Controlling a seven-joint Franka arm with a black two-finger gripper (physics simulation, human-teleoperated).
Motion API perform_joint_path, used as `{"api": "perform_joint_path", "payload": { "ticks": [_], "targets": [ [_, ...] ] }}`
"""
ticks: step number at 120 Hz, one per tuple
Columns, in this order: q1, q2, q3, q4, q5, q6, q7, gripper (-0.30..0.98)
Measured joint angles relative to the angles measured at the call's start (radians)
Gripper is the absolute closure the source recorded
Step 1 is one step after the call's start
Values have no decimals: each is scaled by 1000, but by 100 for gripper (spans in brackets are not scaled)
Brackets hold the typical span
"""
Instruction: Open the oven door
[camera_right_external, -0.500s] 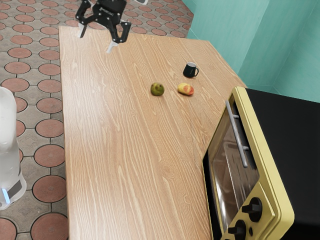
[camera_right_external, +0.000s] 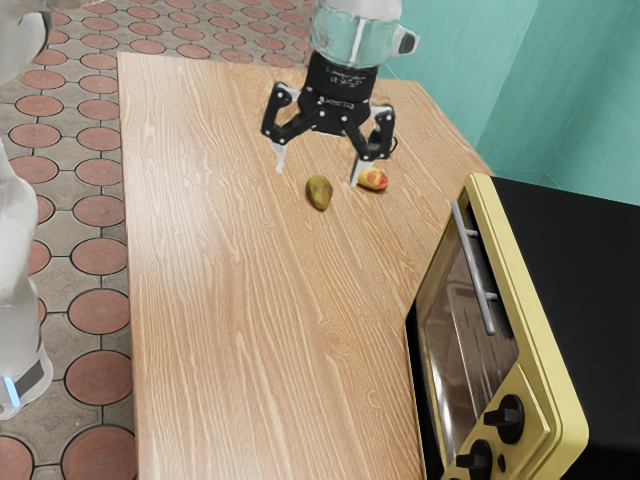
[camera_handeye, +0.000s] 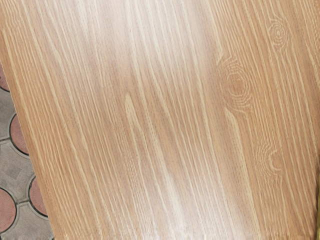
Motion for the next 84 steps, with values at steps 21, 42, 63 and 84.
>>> {"api": "perform_joint_path", "payload": {
  "ticks": [21, 42, 63, 84],
  "targets": [
    [-28, 13, -52, -12, 3, 174, -135, 0],
    [-38, 38, -84, -27, 4, 269, -236, 0],
    [-36, 57, -88, -45, 4, 335, -312, 0],
    [-37, 75, -90, -55, 6, 379, -364, 0]
  ]
}}
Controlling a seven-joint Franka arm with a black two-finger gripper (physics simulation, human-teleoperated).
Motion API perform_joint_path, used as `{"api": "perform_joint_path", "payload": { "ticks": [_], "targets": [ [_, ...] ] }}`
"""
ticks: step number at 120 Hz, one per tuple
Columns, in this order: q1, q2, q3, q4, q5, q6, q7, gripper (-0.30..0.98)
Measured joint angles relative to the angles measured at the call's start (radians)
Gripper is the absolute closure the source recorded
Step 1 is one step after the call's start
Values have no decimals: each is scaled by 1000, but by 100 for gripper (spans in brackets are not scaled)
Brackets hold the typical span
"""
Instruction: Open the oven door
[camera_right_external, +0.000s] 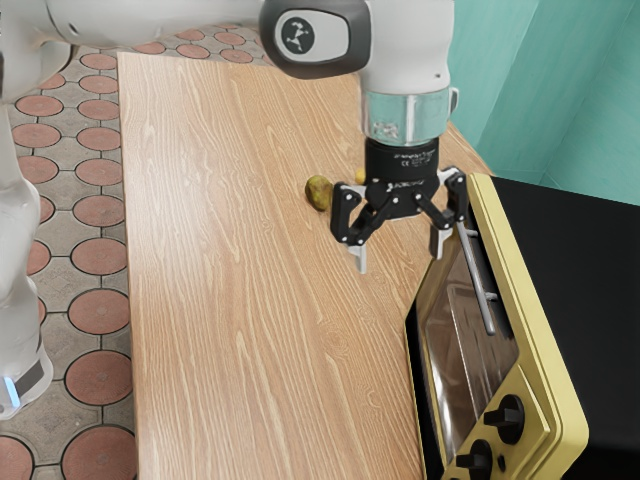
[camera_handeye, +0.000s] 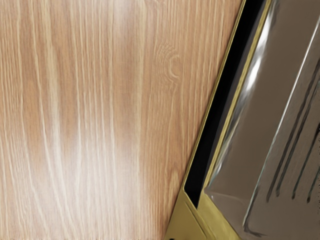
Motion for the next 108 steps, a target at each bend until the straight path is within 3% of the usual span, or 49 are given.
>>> {"api": "perform_joint_path", "payload": {
  "ticks": [32, 57, 108],
  "targets": [
    [-22, 54, 1, 15, 127, 31, 30, 0],
    [10, 80, 0, 42, 190, 46, 83, 0],
    [46, 113, 5, 41, 207, 62, 149, 0]
  ]
}}
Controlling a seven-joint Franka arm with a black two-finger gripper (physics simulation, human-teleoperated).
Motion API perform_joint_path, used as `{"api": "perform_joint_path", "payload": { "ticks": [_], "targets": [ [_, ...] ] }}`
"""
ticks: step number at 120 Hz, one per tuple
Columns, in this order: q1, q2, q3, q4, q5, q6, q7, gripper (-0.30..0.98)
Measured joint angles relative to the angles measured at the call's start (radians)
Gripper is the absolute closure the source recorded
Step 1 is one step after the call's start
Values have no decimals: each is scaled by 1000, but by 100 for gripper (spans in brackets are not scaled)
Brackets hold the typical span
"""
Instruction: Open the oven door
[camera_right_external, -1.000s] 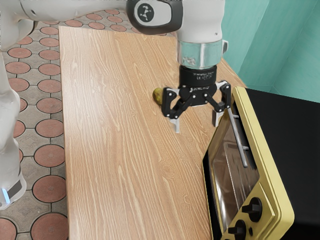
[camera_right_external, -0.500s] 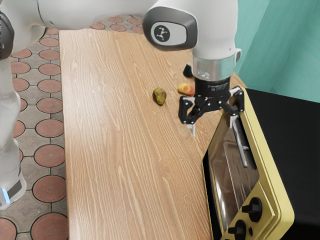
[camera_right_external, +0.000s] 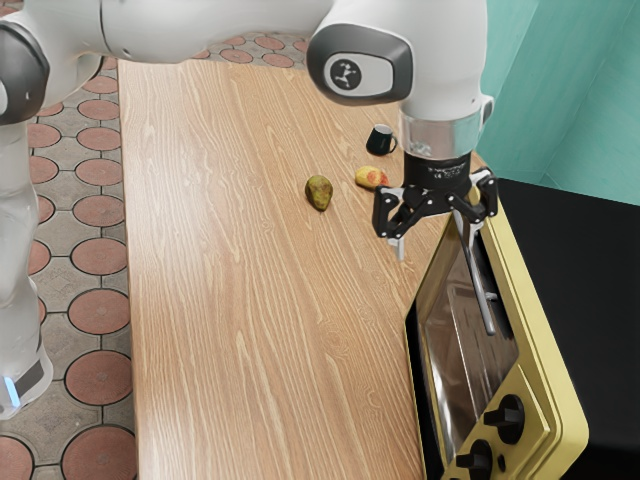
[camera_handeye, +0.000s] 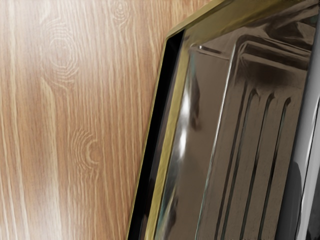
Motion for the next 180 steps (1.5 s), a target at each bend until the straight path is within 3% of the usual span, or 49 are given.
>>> {"api": "perform_joint_path", "payload": {
  "ticks": [47, 84, 118, 156, 180],
  "targets": [
    [-59, 20, 2, 16, 4, 30, 43, 0],
    [-28, 40, 7, 13, 2, 53, 69, 0],
    [-44, 30, 44, -54, -66, 87, 84, 1],
    [-63, -87, 95, -244, -198, 155, 107, 1],
    [-31, -148, 97, -315, -279, 170, 117, 8]
  ]
}}
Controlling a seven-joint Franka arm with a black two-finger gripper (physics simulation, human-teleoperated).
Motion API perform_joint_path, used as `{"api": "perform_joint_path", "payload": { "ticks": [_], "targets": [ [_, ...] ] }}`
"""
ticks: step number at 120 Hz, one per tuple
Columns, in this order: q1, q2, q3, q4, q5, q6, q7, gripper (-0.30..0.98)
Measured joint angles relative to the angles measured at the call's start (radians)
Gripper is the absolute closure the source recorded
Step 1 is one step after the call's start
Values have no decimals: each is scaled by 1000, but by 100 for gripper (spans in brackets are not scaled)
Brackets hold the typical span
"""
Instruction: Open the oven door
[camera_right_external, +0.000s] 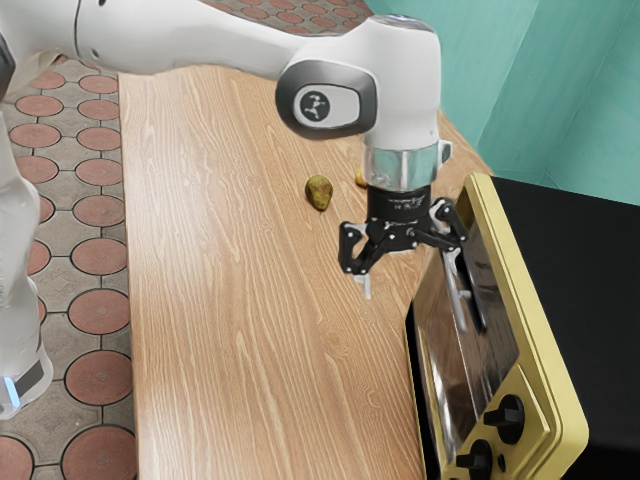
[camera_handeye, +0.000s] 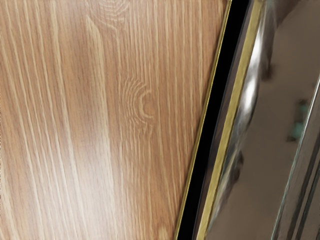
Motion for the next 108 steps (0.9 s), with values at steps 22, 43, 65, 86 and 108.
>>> {"api": "perform_joint_path", "payload": {
  "ticks": [22, 43, 65, 86, 108],
  "targets": [
    [35, -17, -2, -26, -61, 3, 8, 16],
    [50, -34, -1, -79, -134, 11, 16, 20],
    [54, -98, -6, -186, -200, 48, 21, 19],
    [199, -358, -91, -466, -333, 91, 37, 19],
    [457, -645, -316, -545, -437, 103, 51, 14]
  ]
}}
